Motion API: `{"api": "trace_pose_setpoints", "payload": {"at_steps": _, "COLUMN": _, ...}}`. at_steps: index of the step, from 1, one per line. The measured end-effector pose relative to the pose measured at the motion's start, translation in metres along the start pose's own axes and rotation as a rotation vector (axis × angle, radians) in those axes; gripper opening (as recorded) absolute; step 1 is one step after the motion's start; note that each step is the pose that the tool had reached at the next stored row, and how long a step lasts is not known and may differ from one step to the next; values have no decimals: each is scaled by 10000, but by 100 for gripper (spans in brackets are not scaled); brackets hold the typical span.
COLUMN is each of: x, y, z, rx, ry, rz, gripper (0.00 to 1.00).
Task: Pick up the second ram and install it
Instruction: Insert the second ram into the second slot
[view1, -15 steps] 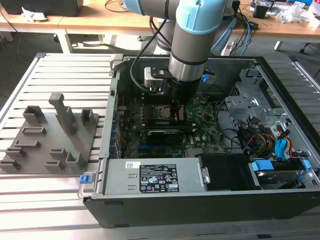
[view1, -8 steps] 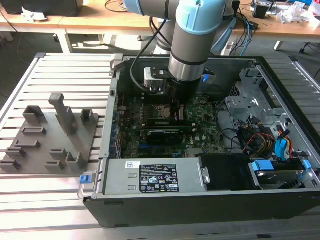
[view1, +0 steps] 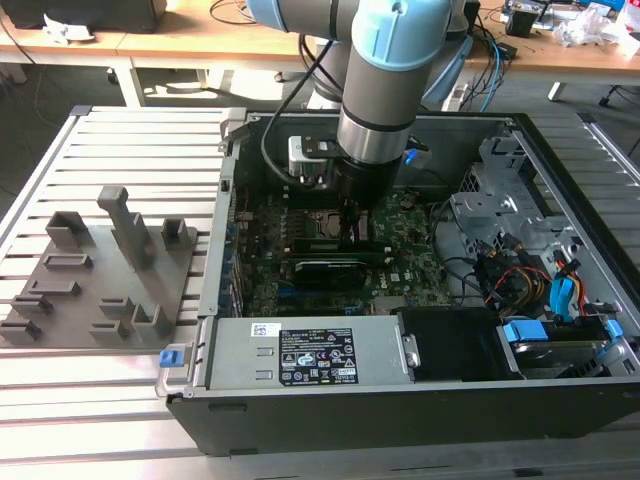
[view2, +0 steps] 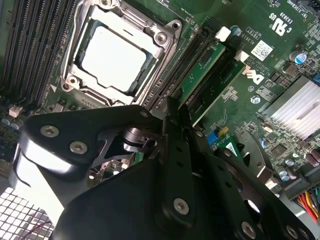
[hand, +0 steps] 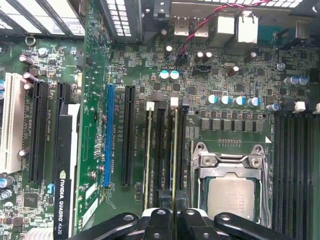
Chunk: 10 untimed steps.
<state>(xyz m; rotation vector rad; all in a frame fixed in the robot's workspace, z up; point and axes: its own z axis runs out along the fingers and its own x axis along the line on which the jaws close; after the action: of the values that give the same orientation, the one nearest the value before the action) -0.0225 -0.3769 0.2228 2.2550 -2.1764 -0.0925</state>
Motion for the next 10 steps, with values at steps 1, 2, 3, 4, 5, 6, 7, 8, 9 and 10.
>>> {"api": "trace_pose_setpoints", "payload": {"at_steps": 1, "x": 1, "y": 0, "z": 7, "rx": -2, "ry": 2, "rz": 0, "gripper": 14}}
{"api": "trace_pose_setpoints", "payload": {"at_steps": 2, "x": 1, "y": 0, "z": 13, "rx": -2, "ry": 3, "rz": 0, "gripper": 14}}
{"api": "trace_pose_setpoints", "payload": {"at_steps": 3, "x": 1, "y": -1, "z": 23, "rx": -1, "ry": 2, "rz": 1, "gripper": 14}}
{"api": "trace_pose_setpoints", "payload": {"at_steps": 4, "x": 2, "y": -1, "z": 34, "rx": -1, "ry": 2, "rz": 0, "gripper": 14}}
{"api": "trace_pose_setpoints", "payload": {"at_steps": 5, "x": 2, "y": -2, "z": 45, "rx": -1, "ry": 3, "rz": 0, "gripper": 14}}
{"api": "trace_pose_setpoints", "payload": {"at_steps": 6, "x": 2, "y": -2, "z": 50, "rx": -1, "ry": 4, "rz": 0, "gripper": 14}}
{"api": "trace_pose_setpoints", "payload": {"at_steps": 7, "x": 2, "y": -3, "z": 51, "rx": 1, "ry": 0, "rz": -1, "gripper": 14}}
{"api": "trace_pose_setpoints", "payload": {"at_steps": 8, "x": -2, "y": -6, "z": 60, "rx": 16, "ry": -25, "rz": -5, "gripper": 15}}
{"api": "trace_pose_setpoints", "payload": {"at_steps": 9, "x": 2, "y": -3, "z": 50, "rx": -1, "ry": 2, "rz": -3, "gripper": 21}}
{"api": "trace_pose_setpoints", "payload": {"at_steps": 10, "x": 1, "y": -1, "z": 26, "rx": -1, "ry": 3, "rz": 0, "gripper": 21}}
